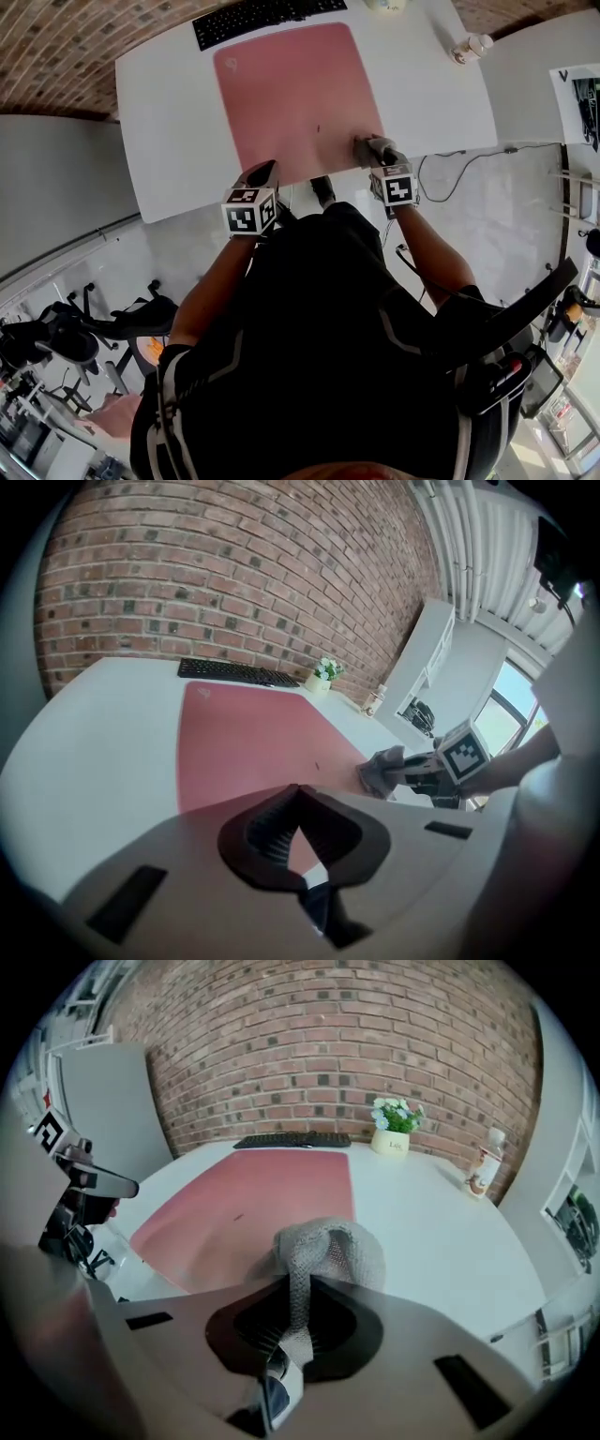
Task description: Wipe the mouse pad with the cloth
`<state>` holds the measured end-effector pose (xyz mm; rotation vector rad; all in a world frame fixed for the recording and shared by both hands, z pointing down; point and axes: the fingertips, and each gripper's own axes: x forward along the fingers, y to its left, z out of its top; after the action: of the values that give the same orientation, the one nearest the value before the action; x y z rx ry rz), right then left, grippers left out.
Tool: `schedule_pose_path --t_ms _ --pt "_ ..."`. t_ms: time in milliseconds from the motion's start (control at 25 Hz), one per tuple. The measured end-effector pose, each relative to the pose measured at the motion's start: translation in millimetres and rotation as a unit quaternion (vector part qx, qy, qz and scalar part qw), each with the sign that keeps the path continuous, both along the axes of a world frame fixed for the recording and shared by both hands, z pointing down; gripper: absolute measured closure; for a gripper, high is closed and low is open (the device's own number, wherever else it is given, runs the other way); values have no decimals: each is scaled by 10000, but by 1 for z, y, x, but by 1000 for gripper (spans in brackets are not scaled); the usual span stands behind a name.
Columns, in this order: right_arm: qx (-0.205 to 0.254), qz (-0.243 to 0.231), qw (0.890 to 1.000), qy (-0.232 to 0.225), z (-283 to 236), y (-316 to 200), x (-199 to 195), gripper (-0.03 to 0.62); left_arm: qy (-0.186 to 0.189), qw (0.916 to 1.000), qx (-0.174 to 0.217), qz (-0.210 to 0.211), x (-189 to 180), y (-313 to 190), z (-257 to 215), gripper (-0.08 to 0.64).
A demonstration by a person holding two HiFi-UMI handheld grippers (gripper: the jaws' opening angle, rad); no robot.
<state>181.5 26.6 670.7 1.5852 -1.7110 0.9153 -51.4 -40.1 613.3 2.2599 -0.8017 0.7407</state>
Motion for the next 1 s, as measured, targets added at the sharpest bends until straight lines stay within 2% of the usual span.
schedule_pose_path --t_ms 240,400,560,640,720,880,1000 --pt "514 -1034 9933 -74 -42 -43 -78 561 52 9990 110 -422 -45 -5 -8 560" --pt "736 -1720 9819 -304 -58 -74 -155 561 -2 9968 166 -785 -84 -10 -10 560" --pt "686 -2341 9678 -622 -52 -100 -233 561 -35 9938 197 -1092 -114 -19 -16 560" --pt "560 -2465 9639 -837 -42 -111 -263 561 -18 9926 172 -1199 -123 -22 -18 560" --pt "446 -2508 9629 -891 -28 -119 -281 561 -47 9935 197 -1118 -126 -23 -19 560" --pt "197 -2483 9650 -818 -8 -125 -295 561 -150 9939 132 -1083 -133 -21 -16 560" --pt "172 -2523 9640 -823 -4 -126 -293 561 -188 9940 78 -1077 -134 -23 -10 560"
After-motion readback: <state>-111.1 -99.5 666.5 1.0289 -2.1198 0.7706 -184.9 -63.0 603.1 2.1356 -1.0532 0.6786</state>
